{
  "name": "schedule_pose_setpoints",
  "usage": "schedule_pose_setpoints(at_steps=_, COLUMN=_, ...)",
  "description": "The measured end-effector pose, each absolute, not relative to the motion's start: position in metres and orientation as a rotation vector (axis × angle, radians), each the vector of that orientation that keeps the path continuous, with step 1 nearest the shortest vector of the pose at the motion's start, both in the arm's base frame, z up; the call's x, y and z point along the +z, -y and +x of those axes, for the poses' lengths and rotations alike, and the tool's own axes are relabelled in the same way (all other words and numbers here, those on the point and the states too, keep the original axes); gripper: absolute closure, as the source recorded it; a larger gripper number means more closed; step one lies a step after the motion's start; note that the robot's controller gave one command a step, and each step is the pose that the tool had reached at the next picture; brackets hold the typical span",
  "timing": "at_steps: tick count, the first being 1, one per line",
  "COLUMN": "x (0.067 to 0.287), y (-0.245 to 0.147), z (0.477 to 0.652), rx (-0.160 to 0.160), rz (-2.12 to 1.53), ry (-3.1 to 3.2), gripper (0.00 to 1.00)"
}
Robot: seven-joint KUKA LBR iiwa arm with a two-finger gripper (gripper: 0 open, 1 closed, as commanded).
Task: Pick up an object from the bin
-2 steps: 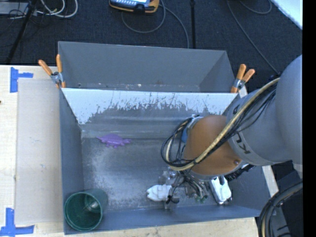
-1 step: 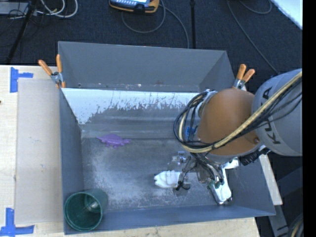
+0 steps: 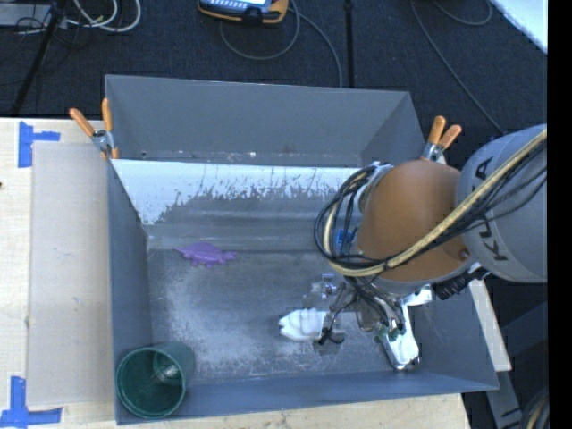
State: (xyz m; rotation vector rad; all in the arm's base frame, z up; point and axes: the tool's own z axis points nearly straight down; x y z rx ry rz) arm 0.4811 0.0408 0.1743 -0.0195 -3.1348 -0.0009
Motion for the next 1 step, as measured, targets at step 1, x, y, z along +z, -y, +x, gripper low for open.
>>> schedule_pose_setpoints(at_steps=1, x=0.2277, y=-0.0429, z=0.4869, rx=0.000, rz=-0.007, ry=3.128, gripper=1.00)
